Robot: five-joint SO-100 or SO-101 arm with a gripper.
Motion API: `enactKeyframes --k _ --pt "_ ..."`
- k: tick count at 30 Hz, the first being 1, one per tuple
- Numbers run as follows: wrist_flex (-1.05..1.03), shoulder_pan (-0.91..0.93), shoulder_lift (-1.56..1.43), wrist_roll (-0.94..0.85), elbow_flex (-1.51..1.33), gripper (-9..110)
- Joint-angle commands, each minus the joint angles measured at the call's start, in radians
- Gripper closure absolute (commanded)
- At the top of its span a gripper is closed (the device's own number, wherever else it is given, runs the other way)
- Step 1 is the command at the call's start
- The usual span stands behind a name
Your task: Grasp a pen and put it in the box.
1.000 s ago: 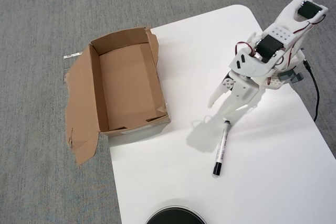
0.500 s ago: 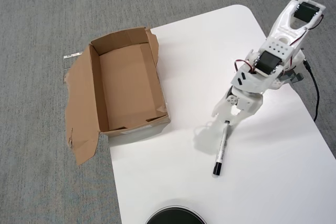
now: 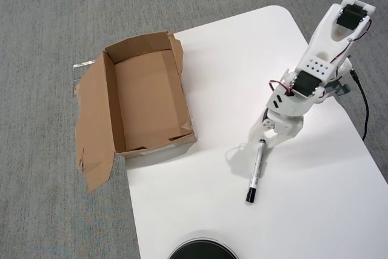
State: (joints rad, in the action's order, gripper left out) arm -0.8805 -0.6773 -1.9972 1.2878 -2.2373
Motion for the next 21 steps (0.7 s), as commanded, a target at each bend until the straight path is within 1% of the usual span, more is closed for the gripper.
enactKeyframes --k 1,11,21 --pt "0.009 -0.005 0.046 0.002 0.024 81" --pt "0.009 -0.062 0.124 0.002 0.031 81" --pt "0.009 -0.085 0.298 0.001 0.200 81"
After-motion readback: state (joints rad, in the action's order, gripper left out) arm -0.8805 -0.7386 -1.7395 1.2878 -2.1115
